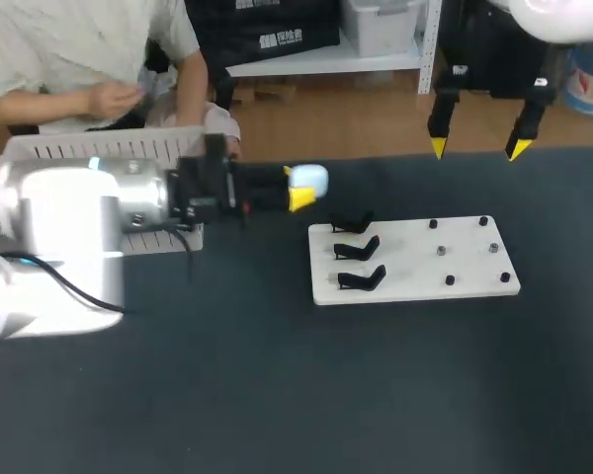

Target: Pick up each earbud case from the left stands, insert the matching earbuds, close the lid, and place the case in the box.

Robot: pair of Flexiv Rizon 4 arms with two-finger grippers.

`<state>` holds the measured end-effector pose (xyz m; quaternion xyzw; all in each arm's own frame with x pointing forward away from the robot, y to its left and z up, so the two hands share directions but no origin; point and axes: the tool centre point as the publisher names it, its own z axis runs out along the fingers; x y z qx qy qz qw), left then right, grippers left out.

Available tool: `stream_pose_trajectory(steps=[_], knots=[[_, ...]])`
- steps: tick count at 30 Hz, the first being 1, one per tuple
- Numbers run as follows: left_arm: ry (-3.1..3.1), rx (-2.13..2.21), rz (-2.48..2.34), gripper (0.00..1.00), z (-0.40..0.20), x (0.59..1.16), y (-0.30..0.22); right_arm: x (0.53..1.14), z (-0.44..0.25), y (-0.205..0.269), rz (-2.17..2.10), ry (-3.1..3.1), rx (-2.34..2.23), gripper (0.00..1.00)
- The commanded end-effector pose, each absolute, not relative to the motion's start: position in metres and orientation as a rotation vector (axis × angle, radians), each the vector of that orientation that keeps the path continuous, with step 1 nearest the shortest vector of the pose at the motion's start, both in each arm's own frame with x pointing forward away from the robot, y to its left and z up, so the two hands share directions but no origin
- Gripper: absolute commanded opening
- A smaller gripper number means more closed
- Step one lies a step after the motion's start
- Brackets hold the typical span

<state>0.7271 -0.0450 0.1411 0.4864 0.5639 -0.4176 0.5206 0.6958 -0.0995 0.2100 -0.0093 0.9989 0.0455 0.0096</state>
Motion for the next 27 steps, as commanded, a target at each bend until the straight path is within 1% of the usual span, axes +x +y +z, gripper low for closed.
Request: stream_pose_trajectory(steps=[1,6,13,18,26,27], knots=[[1.540,0.853,-0.710,0.00,0.166,0.727,0.060,0.690,0.209,-0.101,0.140,3.049,-0.019,1.00],[1.709,0.662,-0.516,0.00,0.162,0.754,0.135,0.690,0.209,-0.101,0.140,3.049,-0.019,1.00],[1.837,0.546,-0.323,0.00,0.152,0.787,0.200,0.690,0.209,-0.101,0.140,3.049,-0.019,1.00],[1.884,0.571,-0.225,0.00,0.139,0.811,0.219,0.690,0.209,-0.101,0.140,3.049,-0.019,1.00],[1.892,0.645,-0.205,0.00,0.130,0.843,0.217,0.690,0.209,-0.101,0.140,3.049,-0.019,1.00],[1.889,0.647,-0.207,0.16,0.131,0.845,0.217,0.690,0.209,-0.101,0.140,3.049,-0.019,1.00]])
